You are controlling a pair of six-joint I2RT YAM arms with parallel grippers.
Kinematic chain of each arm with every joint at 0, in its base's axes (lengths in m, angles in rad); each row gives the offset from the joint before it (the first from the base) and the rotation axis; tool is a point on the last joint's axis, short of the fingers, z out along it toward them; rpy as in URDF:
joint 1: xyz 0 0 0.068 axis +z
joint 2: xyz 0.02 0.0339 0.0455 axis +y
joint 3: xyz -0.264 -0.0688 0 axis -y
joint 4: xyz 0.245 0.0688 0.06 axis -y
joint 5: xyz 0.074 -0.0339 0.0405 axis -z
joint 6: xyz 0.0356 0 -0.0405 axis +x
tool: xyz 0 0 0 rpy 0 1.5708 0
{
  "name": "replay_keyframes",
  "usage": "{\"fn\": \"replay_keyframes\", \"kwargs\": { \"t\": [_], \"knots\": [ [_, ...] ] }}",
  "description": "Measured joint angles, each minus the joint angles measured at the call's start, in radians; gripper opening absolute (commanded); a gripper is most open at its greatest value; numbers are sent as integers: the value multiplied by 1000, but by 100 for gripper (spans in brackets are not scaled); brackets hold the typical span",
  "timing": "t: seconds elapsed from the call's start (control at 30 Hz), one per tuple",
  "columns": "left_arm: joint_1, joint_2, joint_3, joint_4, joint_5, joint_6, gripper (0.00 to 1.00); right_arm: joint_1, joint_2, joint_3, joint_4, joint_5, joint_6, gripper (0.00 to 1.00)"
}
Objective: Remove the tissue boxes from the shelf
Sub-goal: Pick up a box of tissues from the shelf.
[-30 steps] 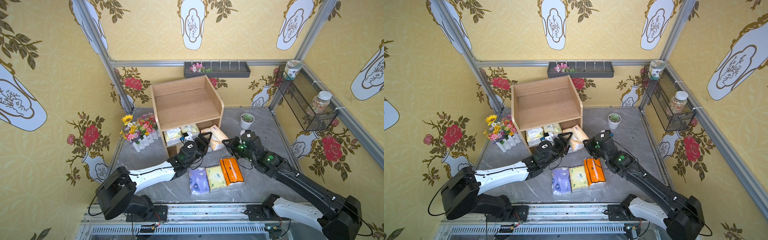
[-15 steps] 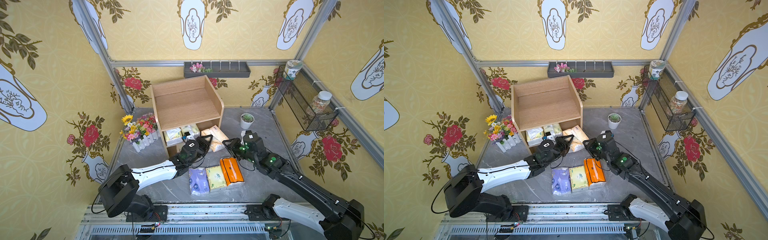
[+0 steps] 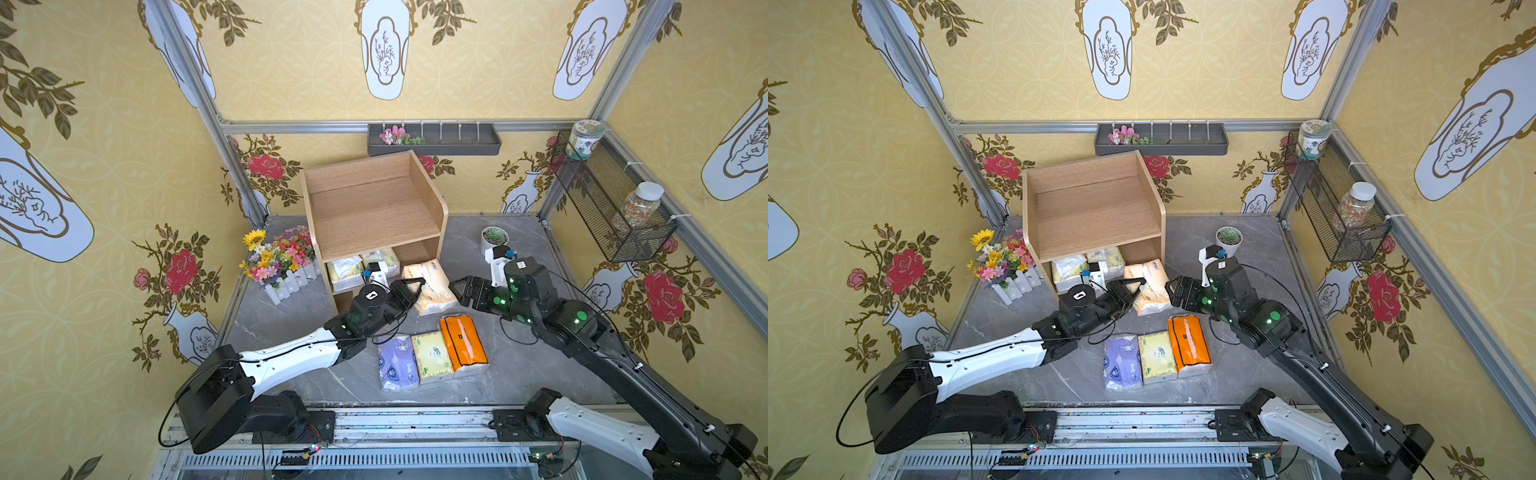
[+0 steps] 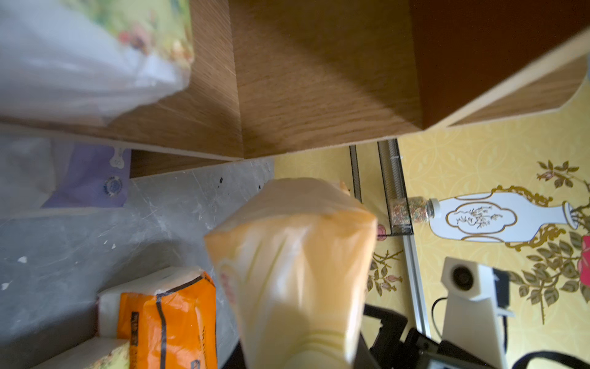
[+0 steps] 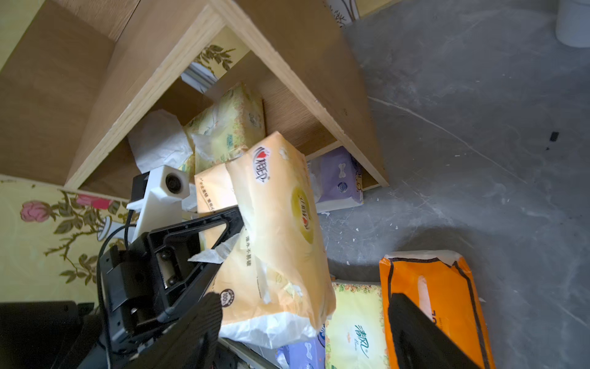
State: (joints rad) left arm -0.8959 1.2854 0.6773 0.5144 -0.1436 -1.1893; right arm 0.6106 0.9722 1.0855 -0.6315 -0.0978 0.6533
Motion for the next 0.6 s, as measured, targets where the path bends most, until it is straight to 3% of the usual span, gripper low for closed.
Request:
{"fn": "replay_keyframes", "kwargs": {
  "t": [0.17,0.37,0.6],
  "knots": [
    [7,-63,-71,13,117,69,24,-85,62,31,-35,-220,-117,84],
    [23,-130,-148,77,230,94,25,-160,91,-4,-26,-478,-152,78],
    [29,-146,-195,189,331,95,25,-166,116,-53,-2,-628,-147,70]
  ]
}}
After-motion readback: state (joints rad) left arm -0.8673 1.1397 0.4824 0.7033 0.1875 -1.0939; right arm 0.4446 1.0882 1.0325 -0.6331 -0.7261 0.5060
